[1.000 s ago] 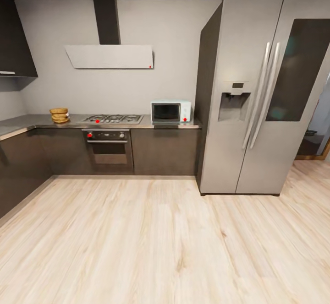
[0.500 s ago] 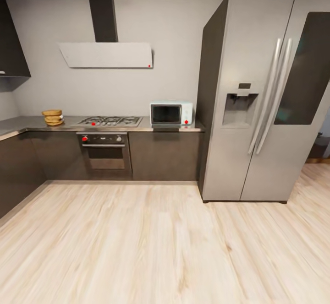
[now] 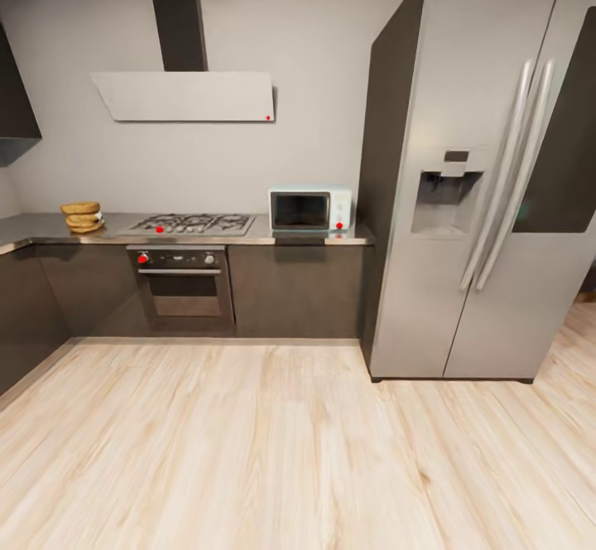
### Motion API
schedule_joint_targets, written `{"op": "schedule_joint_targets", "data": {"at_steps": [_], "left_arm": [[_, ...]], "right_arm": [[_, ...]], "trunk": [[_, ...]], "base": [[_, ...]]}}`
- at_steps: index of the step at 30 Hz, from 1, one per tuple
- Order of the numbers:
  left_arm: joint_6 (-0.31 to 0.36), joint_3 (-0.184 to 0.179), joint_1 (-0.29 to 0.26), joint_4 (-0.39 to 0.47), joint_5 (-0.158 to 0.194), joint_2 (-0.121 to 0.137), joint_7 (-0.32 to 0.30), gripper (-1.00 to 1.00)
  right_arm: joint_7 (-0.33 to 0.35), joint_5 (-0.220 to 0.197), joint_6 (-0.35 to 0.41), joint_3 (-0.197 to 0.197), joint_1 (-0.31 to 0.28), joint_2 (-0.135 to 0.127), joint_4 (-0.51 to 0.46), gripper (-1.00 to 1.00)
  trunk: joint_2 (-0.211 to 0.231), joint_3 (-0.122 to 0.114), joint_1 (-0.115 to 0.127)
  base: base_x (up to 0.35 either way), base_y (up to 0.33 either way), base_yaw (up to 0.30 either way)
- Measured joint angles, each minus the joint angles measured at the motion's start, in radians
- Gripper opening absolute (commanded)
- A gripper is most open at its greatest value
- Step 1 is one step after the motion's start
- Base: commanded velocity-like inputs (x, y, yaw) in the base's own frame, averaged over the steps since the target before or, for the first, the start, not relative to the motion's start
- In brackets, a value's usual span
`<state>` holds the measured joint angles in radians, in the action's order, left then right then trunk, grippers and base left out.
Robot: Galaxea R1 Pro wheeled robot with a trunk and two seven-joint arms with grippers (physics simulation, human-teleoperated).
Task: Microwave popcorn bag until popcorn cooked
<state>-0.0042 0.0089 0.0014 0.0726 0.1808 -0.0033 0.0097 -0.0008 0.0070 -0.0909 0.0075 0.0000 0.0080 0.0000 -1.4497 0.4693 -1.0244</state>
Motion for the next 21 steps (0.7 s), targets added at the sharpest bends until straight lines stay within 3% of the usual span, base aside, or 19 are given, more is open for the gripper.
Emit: {"op": "schedule_joint_targets", "data": {"at_steps": [9,21], "left_arm": [[0.0,0.001,0.0,0.0,-0.001,-0.001,0.0,1.0],[0.0,0.001,0.0,0.0,-0.001,-0.001,0.0,1.0]], "right_arm": [[-0.001,0.0,-0.001,0.0,0.0,-0.002,0.0,1.0],[-0.001,-0.005,-0.001,-0.003,0.0,-0.005,0.0,1.0]], "trunk": [[0.0,0.0,0.0],[0.0,0.0,0.0]], "base": [[0.326,0.0,0.082],[0.326,0.0,0.006]]}}
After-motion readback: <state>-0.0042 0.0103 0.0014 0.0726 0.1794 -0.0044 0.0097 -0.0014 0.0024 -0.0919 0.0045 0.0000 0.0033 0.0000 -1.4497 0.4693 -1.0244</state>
